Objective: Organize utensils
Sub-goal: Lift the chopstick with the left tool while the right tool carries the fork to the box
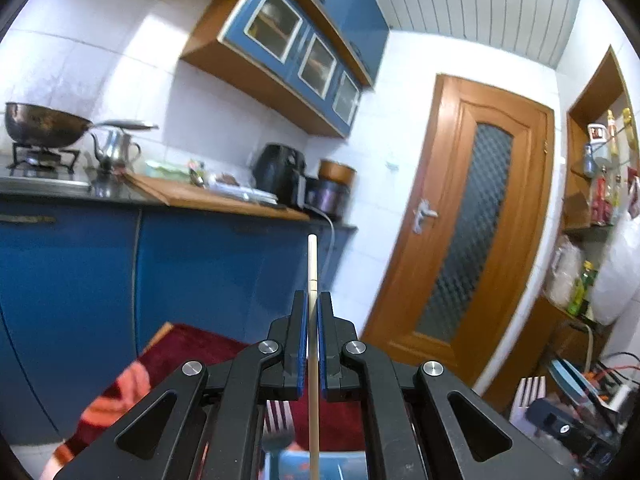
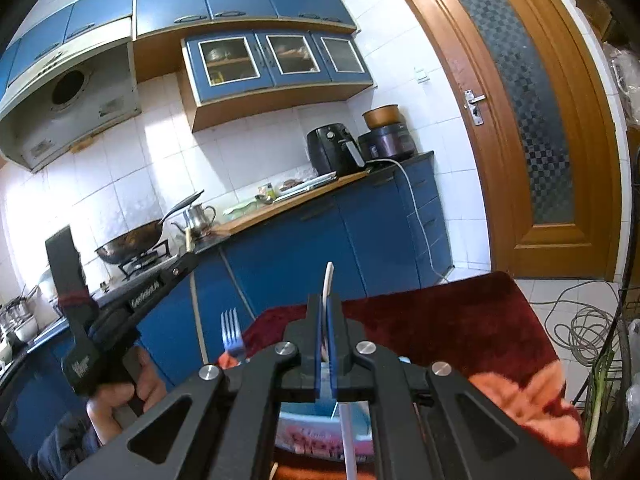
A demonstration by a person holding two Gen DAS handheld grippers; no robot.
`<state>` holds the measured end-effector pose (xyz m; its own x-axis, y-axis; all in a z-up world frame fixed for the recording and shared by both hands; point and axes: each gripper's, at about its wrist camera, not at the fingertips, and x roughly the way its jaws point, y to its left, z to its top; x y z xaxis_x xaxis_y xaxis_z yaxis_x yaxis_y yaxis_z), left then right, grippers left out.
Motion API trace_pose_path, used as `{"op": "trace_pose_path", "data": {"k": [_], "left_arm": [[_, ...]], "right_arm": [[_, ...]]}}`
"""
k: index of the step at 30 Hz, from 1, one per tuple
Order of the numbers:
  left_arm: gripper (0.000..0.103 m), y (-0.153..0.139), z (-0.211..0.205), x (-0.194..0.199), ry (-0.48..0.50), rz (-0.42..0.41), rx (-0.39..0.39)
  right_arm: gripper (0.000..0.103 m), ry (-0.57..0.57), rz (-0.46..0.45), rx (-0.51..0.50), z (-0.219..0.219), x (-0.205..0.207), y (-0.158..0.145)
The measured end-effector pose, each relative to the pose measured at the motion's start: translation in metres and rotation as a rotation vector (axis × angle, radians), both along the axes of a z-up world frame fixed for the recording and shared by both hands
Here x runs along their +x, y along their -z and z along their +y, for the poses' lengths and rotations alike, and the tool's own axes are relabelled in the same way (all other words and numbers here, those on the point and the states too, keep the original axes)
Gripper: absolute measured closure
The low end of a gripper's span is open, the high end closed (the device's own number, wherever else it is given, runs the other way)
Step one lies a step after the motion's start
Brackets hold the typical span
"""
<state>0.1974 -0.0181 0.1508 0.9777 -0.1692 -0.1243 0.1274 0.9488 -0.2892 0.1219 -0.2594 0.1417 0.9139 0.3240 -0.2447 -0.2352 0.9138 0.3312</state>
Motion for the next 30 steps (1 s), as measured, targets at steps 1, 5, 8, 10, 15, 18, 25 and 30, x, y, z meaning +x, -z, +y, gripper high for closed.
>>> {"op": "trace_pose_path", "data": {"k": [1,5,8,10,15,18,25,30], "left_arm": [[0.099,0.001,0.000,0.001,-0.010,-0.011,0.005],[0.099,0.006,-0.004,0.006,-0.060,-0.064,0.032],[0.099,0.010,-0.006,0.012,-0.076,-0.082,0.031],[0.099,0.014,-0.007,0.015,-0.084,-0.086,0.035],[0.099,0.034,-0.010,0.025,-0.090,-0.046,0.042],[0.099,0.043,-0.008,0.030,-0.073,-0.001,0.040],[0.099,0.047,-0.004,0.020,-0.067,0.011,0.043],[0.099,0.048,-0.002,0.014,-0.093,0.002,0.032]], "right_arm": [[0.099,0.008,-0.010,-0.003,-0.001,0.002,0.000],[0.098,0.038,-0.046,-0.017,0.000,0.013,-0.001],[0.099,0.047,-0.060,-0.024,0.000,0.022,0.000],[0.098,0.056,-0.069,-0.027,0.001,0.028,0.004],[0.098,0.052,-0.067,-0.027,0.001,0.040,0.016],[0.097,0.060,-0.078,-0.051,0.003,0.042,0.023],[0.097,0.087,-0.120,-0.070,0.004,0.041,0.017],[0.097,0.073,-0.092,-0.092,0.007,0.045,0.023]]}}
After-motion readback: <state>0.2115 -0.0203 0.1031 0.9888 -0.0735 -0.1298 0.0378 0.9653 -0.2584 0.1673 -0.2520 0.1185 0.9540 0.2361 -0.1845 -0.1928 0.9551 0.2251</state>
